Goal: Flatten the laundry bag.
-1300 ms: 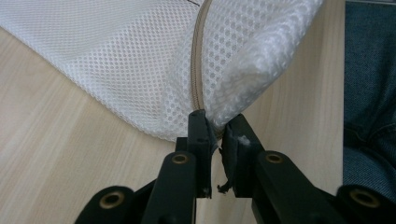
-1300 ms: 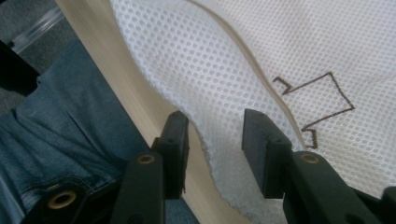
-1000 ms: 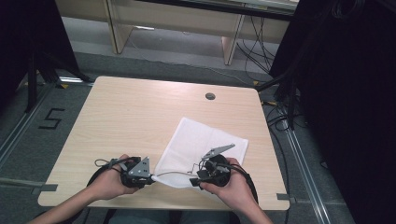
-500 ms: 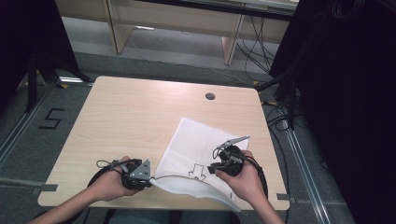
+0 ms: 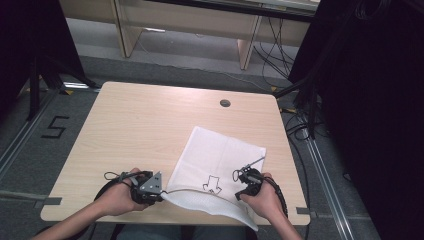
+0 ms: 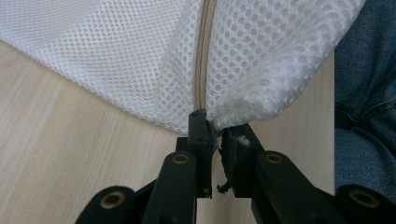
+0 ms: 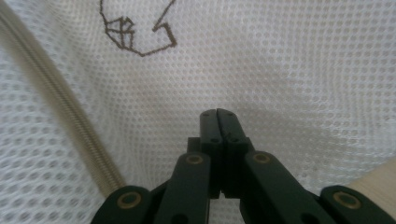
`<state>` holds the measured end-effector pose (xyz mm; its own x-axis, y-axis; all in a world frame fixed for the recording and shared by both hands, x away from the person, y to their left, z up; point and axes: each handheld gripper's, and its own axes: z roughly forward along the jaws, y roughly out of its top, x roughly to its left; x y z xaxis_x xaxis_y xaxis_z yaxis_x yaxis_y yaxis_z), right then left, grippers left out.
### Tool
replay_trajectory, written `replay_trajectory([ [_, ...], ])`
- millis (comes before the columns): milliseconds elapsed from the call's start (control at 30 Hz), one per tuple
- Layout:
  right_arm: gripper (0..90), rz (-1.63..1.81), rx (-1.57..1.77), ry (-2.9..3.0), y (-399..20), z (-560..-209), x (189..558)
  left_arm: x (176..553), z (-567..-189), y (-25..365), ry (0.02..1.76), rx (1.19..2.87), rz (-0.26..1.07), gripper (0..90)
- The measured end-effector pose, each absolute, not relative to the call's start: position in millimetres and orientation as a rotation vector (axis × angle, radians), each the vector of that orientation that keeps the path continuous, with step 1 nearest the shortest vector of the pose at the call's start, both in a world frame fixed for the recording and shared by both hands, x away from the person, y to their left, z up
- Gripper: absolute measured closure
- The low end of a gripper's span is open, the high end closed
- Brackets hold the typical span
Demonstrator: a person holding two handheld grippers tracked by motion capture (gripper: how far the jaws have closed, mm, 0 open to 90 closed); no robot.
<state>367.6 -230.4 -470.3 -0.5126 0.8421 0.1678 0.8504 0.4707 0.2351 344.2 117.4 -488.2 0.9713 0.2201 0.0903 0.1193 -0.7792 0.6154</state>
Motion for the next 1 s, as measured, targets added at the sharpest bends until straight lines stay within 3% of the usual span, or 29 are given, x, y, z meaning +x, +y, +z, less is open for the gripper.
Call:
replay_trajectory([
  [1000,90.0,-0.496,-1.691,-2.668,-231.5,-478.2,410.0,345.8,-490.9,115.4,0.272,2.446,0.203,80.9],
])
